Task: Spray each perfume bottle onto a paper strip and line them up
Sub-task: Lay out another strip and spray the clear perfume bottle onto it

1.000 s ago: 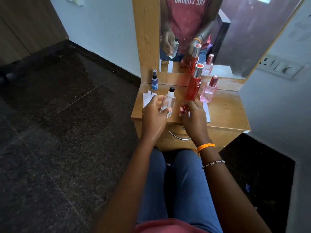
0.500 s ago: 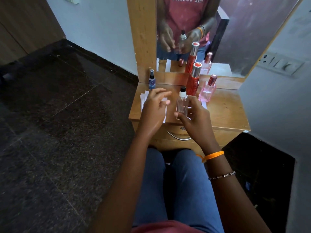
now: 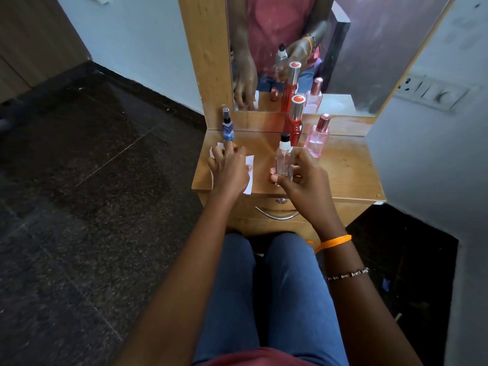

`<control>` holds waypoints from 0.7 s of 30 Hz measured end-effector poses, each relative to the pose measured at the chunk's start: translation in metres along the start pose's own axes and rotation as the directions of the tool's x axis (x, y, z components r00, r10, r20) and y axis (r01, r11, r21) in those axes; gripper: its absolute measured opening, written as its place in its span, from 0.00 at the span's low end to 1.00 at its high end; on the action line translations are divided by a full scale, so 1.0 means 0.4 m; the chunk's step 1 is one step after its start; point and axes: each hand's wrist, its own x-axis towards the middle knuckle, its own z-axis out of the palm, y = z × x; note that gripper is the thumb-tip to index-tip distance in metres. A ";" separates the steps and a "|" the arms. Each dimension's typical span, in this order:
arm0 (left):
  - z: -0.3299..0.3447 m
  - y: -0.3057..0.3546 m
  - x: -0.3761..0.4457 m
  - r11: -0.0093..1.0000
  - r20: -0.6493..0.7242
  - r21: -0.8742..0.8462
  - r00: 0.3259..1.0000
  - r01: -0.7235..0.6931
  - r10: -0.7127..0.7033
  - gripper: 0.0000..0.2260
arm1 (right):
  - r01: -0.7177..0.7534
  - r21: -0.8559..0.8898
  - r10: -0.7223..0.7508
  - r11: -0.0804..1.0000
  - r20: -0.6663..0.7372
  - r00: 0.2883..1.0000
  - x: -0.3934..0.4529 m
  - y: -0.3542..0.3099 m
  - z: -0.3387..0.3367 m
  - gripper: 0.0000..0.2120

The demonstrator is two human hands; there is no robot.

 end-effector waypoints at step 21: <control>-0.115 -0.002 -0.094 0.710 -0.055 -0.703 0.993 0.037 -0.106 0.06 | -0.353 0.835 -0.028 0.422 0.401 0.916 -0.028 -0.044 -0.007 0.18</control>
